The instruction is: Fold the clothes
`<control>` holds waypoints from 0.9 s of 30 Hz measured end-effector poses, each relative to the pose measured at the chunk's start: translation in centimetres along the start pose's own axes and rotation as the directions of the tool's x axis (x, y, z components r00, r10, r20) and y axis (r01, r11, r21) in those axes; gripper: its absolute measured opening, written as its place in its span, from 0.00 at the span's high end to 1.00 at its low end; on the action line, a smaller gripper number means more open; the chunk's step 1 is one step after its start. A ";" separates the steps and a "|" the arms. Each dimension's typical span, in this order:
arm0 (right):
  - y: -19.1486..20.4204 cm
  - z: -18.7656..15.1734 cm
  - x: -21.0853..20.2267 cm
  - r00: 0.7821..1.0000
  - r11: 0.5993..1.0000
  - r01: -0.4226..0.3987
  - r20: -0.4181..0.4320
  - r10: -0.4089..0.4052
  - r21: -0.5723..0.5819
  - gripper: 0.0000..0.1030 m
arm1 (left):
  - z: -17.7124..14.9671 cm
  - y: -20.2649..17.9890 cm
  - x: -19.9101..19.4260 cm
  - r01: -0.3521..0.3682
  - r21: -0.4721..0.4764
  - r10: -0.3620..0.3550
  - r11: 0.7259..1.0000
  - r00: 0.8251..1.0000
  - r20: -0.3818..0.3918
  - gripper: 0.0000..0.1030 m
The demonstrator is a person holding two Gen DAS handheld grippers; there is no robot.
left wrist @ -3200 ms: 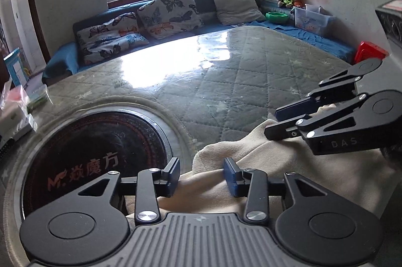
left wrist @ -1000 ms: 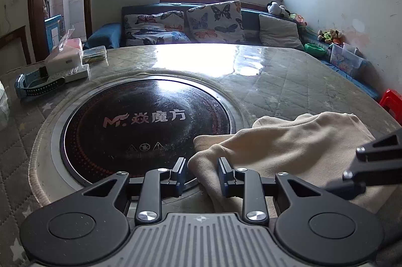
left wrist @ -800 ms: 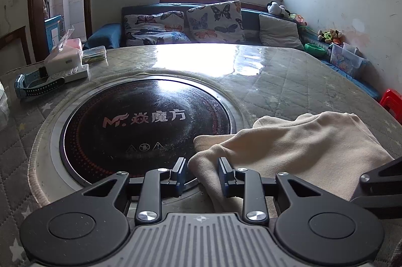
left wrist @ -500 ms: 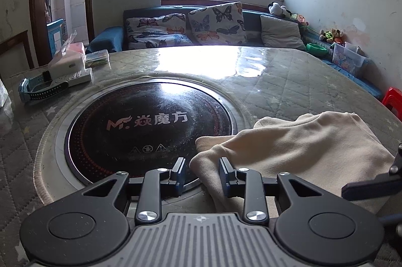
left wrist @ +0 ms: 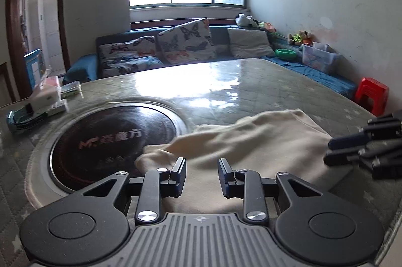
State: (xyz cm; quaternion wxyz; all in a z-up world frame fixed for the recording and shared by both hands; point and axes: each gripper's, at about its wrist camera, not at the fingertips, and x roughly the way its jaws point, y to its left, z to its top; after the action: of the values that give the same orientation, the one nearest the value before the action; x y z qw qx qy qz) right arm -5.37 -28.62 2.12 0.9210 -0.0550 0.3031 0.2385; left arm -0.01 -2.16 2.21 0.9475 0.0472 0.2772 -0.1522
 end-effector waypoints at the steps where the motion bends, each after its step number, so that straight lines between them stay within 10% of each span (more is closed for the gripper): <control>1: -0.6 -0.3 -0.1 1.000 1.000 0.016 -0.006 -0.016 0.018 0.74 | -0.2 -0.2 0.1 0.002 0.005 -0.002 1.000 1.000 -0.005 0.70; 27: -4.9 1.8 3.3 0.999 0.995 0.051 -0.013 -0.050 0.085 0.73 | -1.3 2.3 0.2 -0.028 -0.128 0.023 0.991 0.999 -0.037 0.69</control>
State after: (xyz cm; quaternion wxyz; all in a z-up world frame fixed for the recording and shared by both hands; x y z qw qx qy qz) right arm 0.22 -31.16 1.47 0.9266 -0.0245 0.3165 0.2017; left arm 0.17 0.18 1.00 0.9454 -0.0077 0.3024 -0.1211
